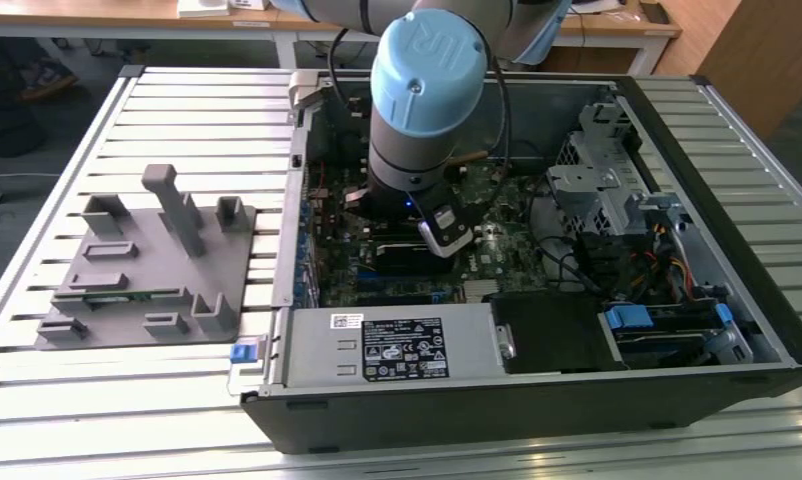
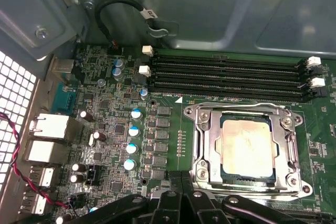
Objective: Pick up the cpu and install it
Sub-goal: 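Install the second cpu locking lever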
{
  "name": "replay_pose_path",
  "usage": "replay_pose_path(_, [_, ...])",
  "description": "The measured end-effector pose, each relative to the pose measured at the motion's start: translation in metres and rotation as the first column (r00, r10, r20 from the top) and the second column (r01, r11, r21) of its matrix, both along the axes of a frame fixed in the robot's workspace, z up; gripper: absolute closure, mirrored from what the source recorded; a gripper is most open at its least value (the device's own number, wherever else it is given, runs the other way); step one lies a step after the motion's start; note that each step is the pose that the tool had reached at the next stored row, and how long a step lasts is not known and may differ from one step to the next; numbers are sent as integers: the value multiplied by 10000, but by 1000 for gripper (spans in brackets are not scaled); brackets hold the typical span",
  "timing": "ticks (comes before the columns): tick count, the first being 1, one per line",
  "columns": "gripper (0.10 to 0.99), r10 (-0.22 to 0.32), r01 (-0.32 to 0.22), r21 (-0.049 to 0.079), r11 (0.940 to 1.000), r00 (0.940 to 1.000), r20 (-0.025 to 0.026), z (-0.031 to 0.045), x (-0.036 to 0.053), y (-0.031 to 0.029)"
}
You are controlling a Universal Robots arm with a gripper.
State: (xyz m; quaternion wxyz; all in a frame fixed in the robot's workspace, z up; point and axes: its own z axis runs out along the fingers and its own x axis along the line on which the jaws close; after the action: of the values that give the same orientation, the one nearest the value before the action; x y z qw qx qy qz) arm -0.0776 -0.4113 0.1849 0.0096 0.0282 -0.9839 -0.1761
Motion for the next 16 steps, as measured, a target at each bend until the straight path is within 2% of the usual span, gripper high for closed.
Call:
replay_pose_path(10, [980,0,0,0,10000,10000,0,27,0,1])
replay_pose_path(13, [980,-1,1,-1,10000,10000,0,52,0,1])
replay_pose_path(16, [980,-1,1,-1,10000,10000,-1,112,0,1])
